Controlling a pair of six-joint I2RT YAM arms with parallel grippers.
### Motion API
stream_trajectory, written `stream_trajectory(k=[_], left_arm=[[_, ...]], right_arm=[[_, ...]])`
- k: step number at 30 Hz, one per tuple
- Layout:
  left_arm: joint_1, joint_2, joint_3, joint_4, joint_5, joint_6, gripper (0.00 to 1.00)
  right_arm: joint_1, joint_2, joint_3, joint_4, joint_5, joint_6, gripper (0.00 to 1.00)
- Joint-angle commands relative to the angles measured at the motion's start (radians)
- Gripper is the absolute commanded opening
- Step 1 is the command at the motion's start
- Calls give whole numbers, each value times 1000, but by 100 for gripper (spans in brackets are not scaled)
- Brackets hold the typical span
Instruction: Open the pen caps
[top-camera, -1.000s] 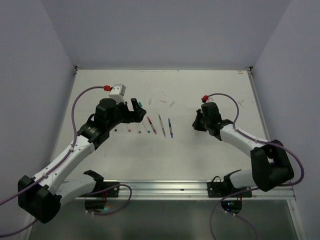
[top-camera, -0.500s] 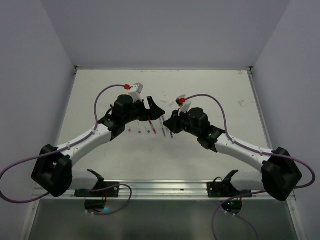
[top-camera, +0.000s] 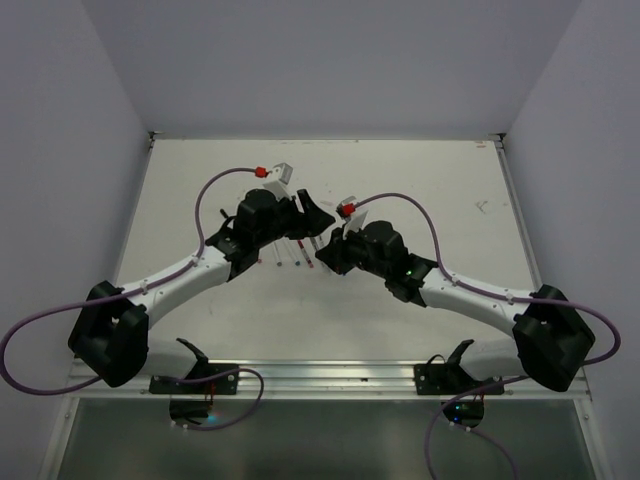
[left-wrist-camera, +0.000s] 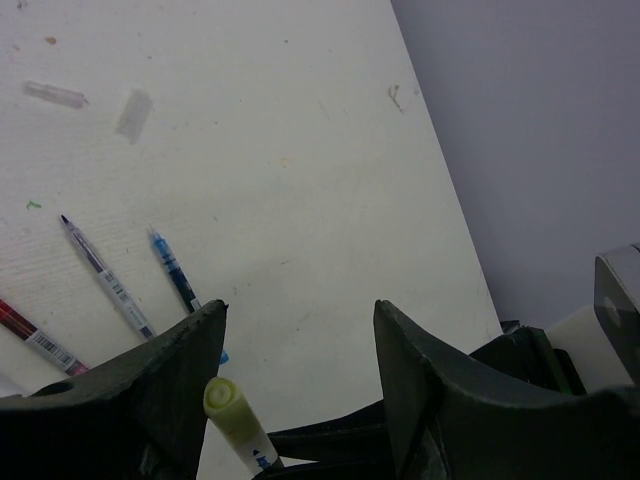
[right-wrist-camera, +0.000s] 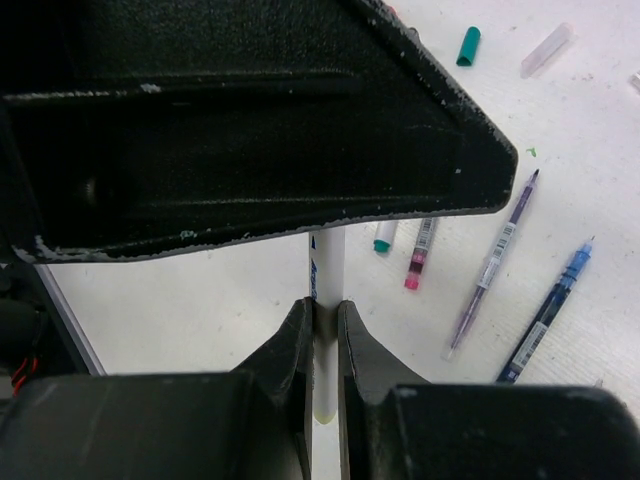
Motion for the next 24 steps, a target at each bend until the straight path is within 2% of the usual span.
stream_trajectory(k=[1,17,18,20,24], left_arm=[[-10,4,29,51,-29,-14,63],[-38,2,7,34,-81,13,61],[-39,2,7,34,-83,14,56],[-42,2,6,34,-89,17,55],[-47,5,3,35,-92,19,46]], right_arm=[[9,2,45,59,32,-16,0],[9,-4,45,56,86,2,0],[9,-4,44,56,86,2,0],[7,-4,45,56,88,6,0],[7,-4,45,58,88,9,0]])
